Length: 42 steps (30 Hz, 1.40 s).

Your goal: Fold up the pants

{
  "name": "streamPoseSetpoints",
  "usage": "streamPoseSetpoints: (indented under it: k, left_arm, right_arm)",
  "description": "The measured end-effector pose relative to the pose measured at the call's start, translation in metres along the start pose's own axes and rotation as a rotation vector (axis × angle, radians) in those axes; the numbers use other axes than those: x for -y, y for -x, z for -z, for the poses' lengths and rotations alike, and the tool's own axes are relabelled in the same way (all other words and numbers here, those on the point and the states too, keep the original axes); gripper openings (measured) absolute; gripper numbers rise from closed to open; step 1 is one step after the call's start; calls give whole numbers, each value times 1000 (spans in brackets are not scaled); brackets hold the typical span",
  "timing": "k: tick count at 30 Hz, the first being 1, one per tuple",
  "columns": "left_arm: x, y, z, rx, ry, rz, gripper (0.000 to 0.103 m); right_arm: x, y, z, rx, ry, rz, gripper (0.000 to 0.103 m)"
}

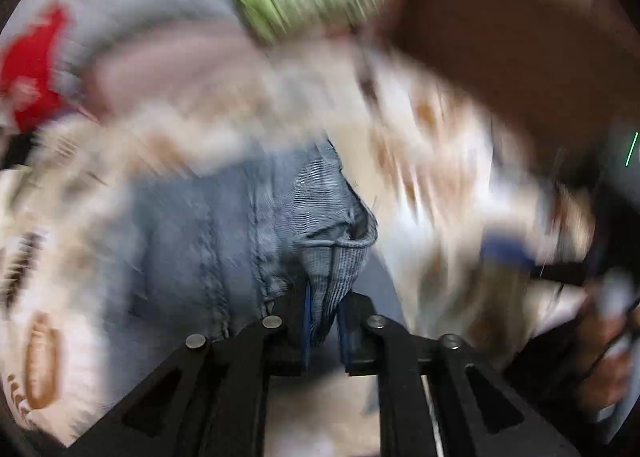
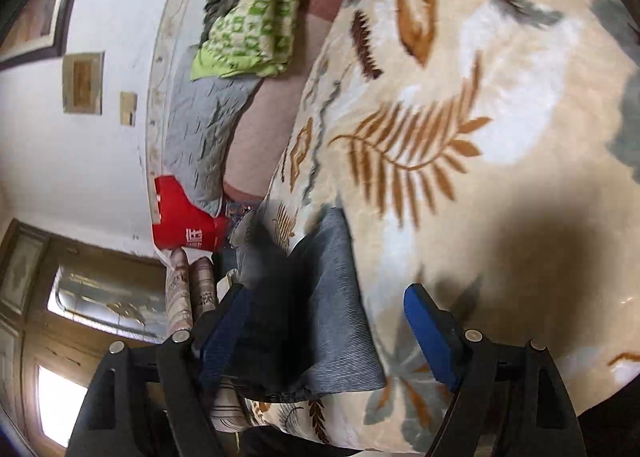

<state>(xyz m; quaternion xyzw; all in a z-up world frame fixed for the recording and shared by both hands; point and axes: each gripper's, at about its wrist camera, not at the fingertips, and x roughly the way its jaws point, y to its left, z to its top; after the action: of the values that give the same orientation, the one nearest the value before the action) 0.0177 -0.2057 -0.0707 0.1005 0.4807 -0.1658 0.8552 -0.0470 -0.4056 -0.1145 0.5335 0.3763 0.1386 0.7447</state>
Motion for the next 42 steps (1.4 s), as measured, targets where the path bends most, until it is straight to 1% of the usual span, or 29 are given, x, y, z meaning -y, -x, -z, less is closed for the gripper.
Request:
streamPoseSetpoints:
  k: [1, 2, 3, 4, 5, 6, 7, 8, 9, 11, 14, 17, 19, 21, 22, 23, 25, 28, 30, 31, 33, 34, 35, 36, 37, 38, 39, 41, 42]
  left_arm:
    - [4, -16, 7, -59, -19, -12, 15]
    - [5, -9, 9, -16, -32, -10, 19]
    - [4, 1, 8, 4, -28, 19, 27]
    - [-2, 16, 6, 7, -7, 83, 46]
    - [-9, 29, 4, 25, 9, 123, 55]
    - [-21, 53, 3, 97, 29, 139, 56]
    - [-28, 67, 2, 146, 36, 128, 64]
    - [-43, 87, 4, 211, 54, 103, 73]
    - [-56, 99, 7, 250, 81, 78, 74]
    - [-98, 116, 18, 308, 174, -2, 75]
    - [-151, 104, 27, 252, 310, -100, 75]
    - [-173, 84, 35, 201, 376, -99, 75]
    - [-168, 71, 38, 177, 364, -99, 75]
    - [-160, 47, 42, 110, 331, -104, 76]
    - [-153, 39, 47, 70, 310, -111, 76]
    - [-149, 30, 48, 44, 286, -147, 76]
    - [-153, 34, 52, 77, 290, -150, 76]
    - [-154, 58, 49, 137, 327, -118, 76]
    - [-146, 64, 44, 187, 295, -139, 76]
    - [-143, 61, 42, 176, 274, -150, 76]
    - [-131, 31, 42, 71, 201, -179, 76]
    - [-130, 23, 44, 63, 186, -204, 77]
    - [-128, 23, 46, 86, 187, -212, 77]
    - [-129, 26, 46, 91, 197, -210, 77]
    - [-131, 33, 44, 90, 221, -178, 76]
    - [-133, 41, 43, 100, 239, -155, 76]
    - [-133, 49, 42, 128, 249, -145, 76]
    - [-133, 62, 39, 199, 255, -160, 76]
    - [-131, 61, 38, 202, 252, -163, 76]
  right_arm:
    - [4, -1, -1, -4, -9, 9, 82]
    - [6, -3, 0, -11, -15, 18, 82]
    - [9, -4, 1, -14, -15, 24, 82]
    - [9, -6, 2, -15, -12, 31, 82]
    - [9, -7, 3, -16, -7, 36, 82]
    - [8, -8, 3, -22, -1, 37, 82]
    - [6, -11, 4, -27, 5, 37, 82]
    - [2, -13, 6, -35, 17, 36, 82]
    - [-2, -15, 8, -43, 28, 37, 82]
    - [-16, -18, 16, -73, 49, 0, 82]
    - [-47, -31, 35, -160, 72, -129, 82]
    - [-73, -56, 49, -246, 82, -220, 82]
    - [-76, -72, 53, -257, 102, -180, 82]
    - [-54, -93, 53, -255, 87, -17, 82]
    - [-30, -104, 55, -274, 31, 95, 76]
    - [-17, -102, 56, -245, -23, 57, 76]
    - [-21, -93, 55, -238, -35, 42, 77]
    - [-50, -80, 51, -211, 65, 120, 81]
    - [-71, -76, 48, -201, 98, 70, 81]
    - [-78, -76, 47, -197, 112, 52, 81]
    - [-91, -81, 46, -207, 147, 23, 83]
    - [-90, -87, 44, -224, 157, 12, 83]
    - [-84, -95, 49, -244, 152, 19, 84]
    - [-71, -105, 49, -264, 142, 67, 85]
    - [-55, -113, 51, -292, 115, 157, 80]
    - [-38, -118, 52, -316, 58, 164, 80]
    - [-35, -113, 49, -292, 45, 127, 80]
    - [-49, -105, 42, -297, 56, 133, 81]
    - [-61, -102, 38, -283, 88, 142, 81]
